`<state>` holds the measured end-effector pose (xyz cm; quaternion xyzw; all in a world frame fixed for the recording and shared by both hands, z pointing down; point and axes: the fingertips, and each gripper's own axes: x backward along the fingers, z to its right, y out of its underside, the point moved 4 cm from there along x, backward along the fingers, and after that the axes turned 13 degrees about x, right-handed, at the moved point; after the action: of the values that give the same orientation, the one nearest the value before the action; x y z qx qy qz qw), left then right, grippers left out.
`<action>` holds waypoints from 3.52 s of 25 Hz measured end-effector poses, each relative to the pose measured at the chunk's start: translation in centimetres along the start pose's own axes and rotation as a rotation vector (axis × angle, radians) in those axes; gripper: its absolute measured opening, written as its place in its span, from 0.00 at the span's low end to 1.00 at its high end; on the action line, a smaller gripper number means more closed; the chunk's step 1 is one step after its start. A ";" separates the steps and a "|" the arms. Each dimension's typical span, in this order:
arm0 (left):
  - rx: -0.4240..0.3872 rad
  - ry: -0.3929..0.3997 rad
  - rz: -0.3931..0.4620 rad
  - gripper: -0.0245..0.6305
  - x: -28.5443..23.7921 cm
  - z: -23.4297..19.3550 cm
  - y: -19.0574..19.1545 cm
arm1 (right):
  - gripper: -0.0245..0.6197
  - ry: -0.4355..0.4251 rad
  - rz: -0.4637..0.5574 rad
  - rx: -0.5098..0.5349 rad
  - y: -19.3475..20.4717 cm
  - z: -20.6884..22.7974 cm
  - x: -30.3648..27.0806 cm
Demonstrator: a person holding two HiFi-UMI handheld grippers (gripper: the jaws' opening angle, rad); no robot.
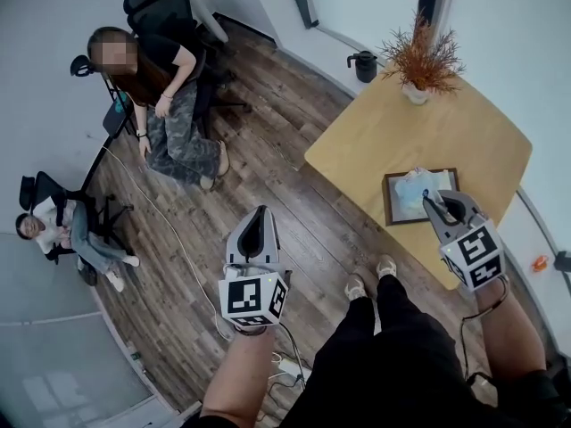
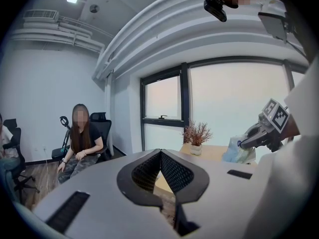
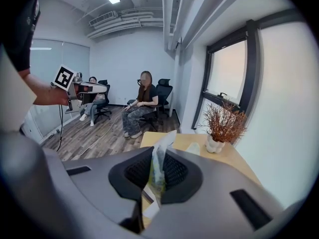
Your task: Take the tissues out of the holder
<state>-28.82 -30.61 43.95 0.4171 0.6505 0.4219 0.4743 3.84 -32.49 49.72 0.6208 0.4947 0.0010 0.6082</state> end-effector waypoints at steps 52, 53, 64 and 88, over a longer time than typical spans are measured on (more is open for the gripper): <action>-0.041 0.000 0.289 0.05 5.6 4.2 -19.0 | 0.08 0.185 0.351 0.013 -16.3 9.9 12.4; -0.041 0.003 0.292 0.05 5.5 4.2 -19.0 | 0.08 0.189 0.361 0.011 -16.5 9.9 12.6; -0.040 0.032 0.314 0.05 4.6 4.7 -18.7 | 0.08 0.197 0.398 0.013 -17.2 9.9 13.1; -0.054 0.017 0.302 0.05 5.3 3.8 -18.8 | 0.08 0.241 0.357 0.037 -16.6 10.6 12.6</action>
<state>-28.91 -30.58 24.01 0.4937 0.5729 0.5092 0.4107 6.46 -36.54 26.90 0.7051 0.4461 0.1739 0.5231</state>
